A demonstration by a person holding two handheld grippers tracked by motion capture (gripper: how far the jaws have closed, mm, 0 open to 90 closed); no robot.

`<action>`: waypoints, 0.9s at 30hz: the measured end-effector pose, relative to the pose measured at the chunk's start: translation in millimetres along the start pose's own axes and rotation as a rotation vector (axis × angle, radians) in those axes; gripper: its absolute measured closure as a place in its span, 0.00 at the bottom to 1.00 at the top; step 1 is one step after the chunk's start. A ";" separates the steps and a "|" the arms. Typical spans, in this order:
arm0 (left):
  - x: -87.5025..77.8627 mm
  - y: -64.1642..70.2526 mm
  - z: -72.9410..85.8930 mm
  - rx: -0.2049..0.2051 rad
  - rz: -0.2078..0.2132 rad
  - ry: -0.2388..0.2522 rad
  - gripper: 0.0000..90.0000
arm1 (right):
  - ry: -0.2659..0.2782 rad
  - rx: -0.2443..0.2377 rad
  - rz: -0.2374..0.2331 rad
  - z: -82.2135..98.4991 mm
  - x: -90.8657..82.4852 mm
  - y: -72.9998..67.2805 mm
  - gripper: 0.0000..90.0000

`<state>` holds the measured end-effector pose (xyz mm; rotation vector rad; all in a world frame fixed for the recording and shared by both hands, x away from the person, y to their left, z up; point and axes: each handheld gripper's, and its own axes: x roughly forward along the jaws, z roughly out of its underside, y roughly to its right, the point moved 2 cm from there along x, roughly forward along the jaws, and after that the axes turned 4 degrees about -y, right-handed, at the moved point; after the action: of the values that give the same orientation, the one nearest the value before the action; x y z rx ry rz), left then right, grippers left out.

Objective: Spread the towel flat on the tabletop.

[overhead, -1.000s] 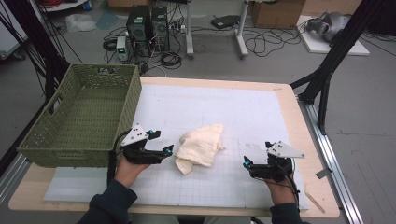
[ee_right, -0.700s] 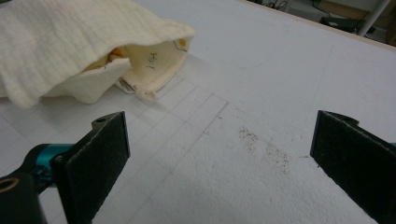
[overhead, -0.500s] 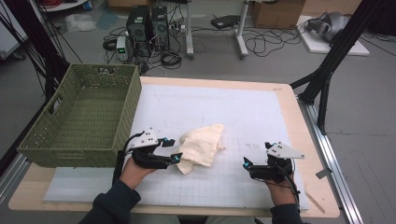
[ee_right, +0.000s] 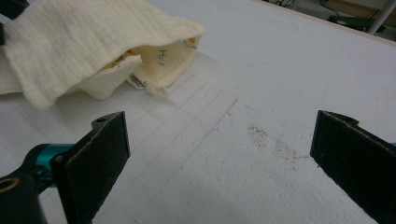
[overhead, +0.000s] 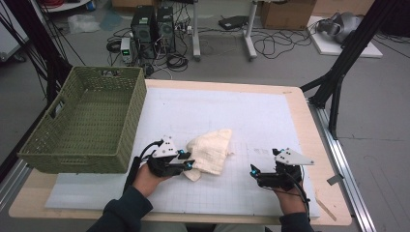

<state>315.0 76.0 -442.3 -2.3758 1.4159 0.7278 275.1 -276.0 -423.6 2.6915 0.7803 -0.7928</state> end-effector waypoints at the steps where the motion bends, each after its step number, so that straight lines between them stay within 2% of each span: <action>1: 1.1 0.5 0.4 0.008 -0.002 -0.003 0.82 | 0.000 0.000 0.000 0.0 0.0 0.0 0.04; 2: 1.2 0.6 0.5 0.016 -0.005 -0.006 0.95 | -0.004 -0.003 -0.009 -1.2 1.7 -2.3 0.04; 9: -5.8 -1.7 -1.5 -0.008 -0.011 0.052 0.97 | -0.017 -0.015 -0.029 -3.9 7.4 -7.6 0.04; 14: -12.8 -5.6 -4.2 -0.091 0.045 0.144 0.97 | -0.014 -0.026 -0.043 -6.5 9.4 -10.5 0.05; 17: -16.4 -9.0 -5.0 -0.130 0.053 0.181 0.97 | -0.003 -0.031 -0.065 -11.9 12.7 -16.1 0.06; 19: -18.3 -11.4 -4.9 -0.152 0.044 0.194 0.97 | -0.008 -0.048 -0.092 -16.0 17.7 -20.8 0.11; 21: -20.0 -13.5 -4.4 -0.165 0.028 0.201 0.97 | -0.019 -0.066 -0.114 -19.4 24.2 -25.3 0.21; 27: -22.7 -17.3 -3.9 -0.186 0.013 0.218 0.97 | -0.047 -0.095 -0.184 -31.0 48.2 -40.4 0.33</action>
<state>322.4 99.1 -426.8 -2.6606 1.5074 0.6451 300.7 -210.8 -427.5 2.5349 1.0380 -0.8335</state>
